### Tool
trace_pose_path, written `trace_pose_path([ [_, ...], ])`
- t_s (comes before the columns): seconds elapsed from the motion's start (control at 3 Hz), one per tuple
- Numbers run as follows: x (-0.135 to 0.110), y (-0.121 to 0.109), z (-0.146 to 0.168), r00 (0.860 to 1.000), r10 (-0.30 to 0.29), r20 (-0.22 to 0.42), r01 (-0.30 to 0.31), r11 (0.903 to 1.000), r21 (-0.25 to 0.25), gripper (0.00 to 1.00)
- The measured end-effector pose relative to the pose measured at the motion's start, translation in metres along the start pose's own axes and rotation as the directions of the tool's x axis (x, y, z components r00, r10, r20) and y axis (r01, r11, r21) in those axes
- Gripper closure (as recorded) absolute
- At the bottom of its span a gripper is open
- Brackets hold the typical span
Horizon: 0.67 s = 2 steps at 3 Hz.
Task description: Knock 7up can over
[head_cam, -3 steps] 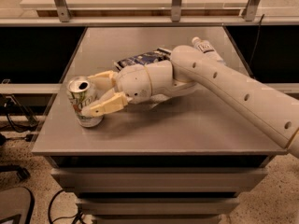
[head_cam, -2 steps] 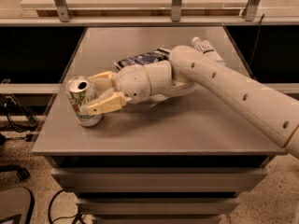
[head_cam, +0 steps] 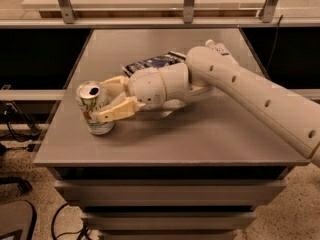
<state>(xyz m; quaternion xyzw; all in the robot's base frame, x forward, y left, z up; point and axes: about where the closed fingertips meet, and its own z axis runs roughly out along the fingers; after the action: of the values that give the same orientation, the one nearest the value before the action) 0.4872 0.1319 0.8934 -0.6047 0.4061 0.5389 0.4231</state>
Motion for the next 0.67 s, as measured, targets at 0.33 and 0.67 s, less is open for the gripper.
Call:
trace_pose_path([
  [0.33, 0.003, -0.001, -0.022, 0.997, 0.016, -0.07, -0.014, 0.9993, 0.036, 1.0],
  [0.67, 0.005, 0.0, -0.047, 0.978, 0.04, -0.203, -0.027, 0.9974, 0.067, 1.0],
])
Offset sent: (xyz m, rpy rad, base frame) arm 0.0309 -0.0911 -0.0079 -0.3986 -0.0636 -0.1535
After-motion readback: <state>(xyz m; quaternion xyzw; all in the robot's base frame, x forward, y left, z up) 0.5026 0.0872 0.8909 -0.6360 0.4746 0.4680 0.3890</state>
